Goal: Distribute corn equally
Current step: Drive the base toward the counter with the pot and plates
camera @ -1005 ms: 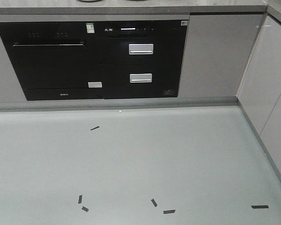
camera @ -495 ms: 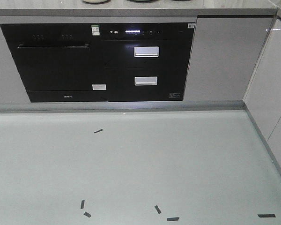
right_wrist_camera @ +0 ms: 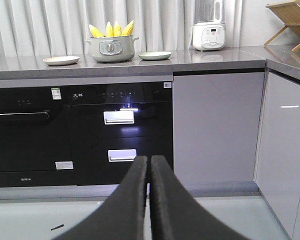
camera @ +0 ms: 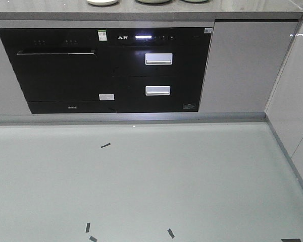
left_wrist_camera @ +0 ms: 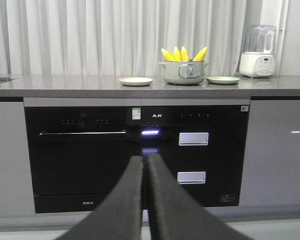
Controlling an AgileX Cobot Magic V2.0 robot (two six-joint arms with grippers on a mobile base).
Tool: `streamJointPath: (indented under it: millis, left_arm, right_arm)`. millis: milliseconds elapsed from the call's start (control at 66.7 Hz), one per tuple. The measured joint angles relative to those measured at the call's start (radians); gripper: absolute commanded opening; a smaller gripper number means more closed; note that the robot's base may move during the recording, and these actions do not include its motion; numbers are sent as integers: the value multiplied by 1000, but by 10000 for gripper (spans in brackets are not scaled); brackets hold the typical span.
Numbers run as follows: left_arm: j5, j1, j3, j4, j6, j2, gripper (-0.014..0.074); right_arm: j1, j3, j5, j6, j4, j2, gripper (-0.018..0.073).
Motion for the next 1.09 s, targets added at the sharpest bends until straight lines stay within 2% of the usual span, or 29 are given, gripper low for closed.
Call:
streamJointPath:
  millis: [1095]
  left_arm:
    - [0, 0, 0, 0, 0, 0, -6]
  right_arm:
    - [0, 0, 0, 0, 0, 0, -5]
